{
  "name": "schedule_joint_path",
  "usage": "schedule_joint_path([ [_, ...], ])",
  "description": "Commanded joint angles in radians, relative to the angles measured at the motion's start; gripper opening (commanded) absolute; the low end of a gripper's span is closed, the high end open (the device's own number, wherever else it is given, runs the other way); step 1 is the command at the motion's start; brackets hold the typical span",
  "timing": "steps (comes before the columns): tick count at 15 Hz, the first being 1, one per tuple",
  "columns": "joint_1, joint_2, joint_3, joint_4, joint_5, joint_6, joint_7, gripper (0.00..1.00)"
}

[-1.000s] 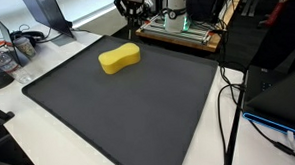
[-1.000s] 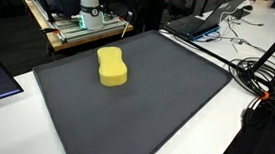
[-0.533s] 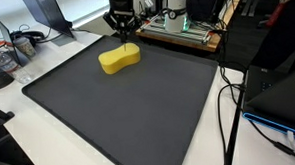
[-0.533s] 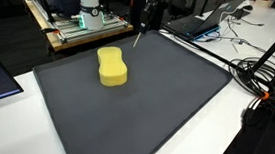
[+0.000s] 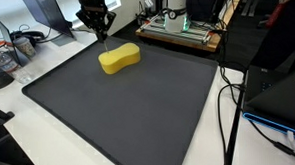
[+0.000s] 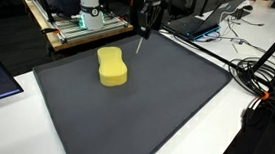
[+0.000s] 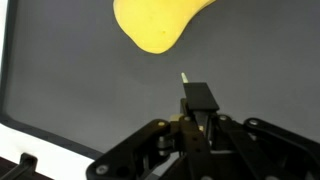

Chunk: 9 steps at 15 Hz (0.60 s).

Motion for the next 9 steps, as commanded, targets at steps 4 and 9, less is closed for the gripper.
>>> schedule_joint_path([
  [4, -0.023, 0.016, -0.105, 0.062, 0.177, -0.031, -0.124, 0.03],
  [9, -0.057, 0.009, -0.154, 0.021, 0.216, -0.023, -0.189, 0.03],
])
